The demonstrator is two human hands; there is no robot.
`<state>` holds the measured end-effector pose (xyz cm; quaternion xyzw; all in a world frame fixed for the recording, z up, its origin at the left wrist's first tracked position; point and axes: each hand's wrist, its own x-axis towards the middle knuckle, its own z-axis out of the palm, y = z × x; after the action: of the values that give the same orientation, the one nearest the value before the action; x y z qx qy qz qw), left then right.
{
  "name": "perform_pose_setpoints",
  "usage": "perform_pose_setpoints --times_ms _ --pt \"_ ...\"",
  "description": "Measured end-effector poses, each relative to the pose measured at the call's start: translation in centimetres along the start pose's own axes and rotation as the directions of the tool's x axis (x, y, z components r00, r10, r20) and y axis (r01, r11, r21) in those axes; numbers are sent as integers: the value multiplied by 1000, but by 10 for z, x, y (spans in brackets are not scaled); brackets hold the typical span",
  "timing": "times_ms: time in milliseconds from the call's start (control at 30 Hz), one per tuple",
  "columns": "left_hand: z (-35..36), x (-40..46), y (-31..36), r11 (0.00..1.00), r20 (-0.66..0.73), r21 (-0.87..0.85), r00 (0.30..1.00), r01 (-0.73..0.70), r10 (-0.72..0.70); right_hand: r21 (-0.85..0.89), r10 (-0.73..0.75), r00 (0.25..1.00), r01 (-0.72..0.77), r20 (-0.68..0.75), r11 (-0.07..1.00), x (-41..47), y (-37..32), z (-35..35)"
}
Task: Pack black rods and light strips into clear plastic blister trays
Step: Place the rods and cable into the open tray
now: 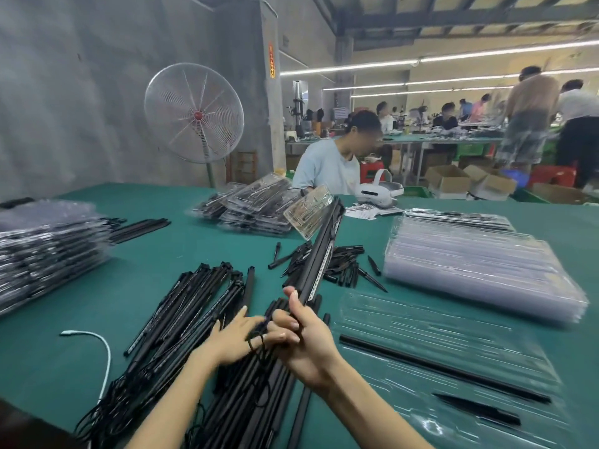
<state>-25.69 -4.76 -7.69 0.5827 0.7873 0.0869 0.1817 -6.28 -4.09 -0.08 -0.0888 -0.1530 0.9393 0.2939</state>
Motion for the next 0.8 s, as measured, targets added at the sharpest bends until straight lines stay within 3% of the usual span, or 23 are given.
perform_pose_setpoints --times_ms 100,200,333,467,533,567,667,800 --pt "20 2 -27 977 -130 211 991 22 6 -27 -44 994 46 98 999 -6 -22 12" --pt "22 -11 -53 960 -289 277 956 35 49 -228 -117 990 133 82 964 -14 -42 20" --pt "16 -30 -85 918 -322 394 942 41 96 -356 -205 971 236 122 904 -19 -58 33" --pt "17 -37 -87 898 -345 436 931 49 116 -6 -210 939 220 272 976 -28 -99 62" --pt "16 -37 -84 900 -346 431 932 56 108 146 -302 916 271 263 951 -32 -135 74" --pt "15 -37 -83 907 -351 417 931 58 101 142 -360 907 336 219 931 -32 -153 77" --pt "10 -39 -70 952 -442 299 894 68 75 -84 -494 866 500 78 862 -35 -191 68" --pt "-3 -34 -21 993 -738 113 671 32 63 -450 -572 820 514 10 730 -44 -203 36"
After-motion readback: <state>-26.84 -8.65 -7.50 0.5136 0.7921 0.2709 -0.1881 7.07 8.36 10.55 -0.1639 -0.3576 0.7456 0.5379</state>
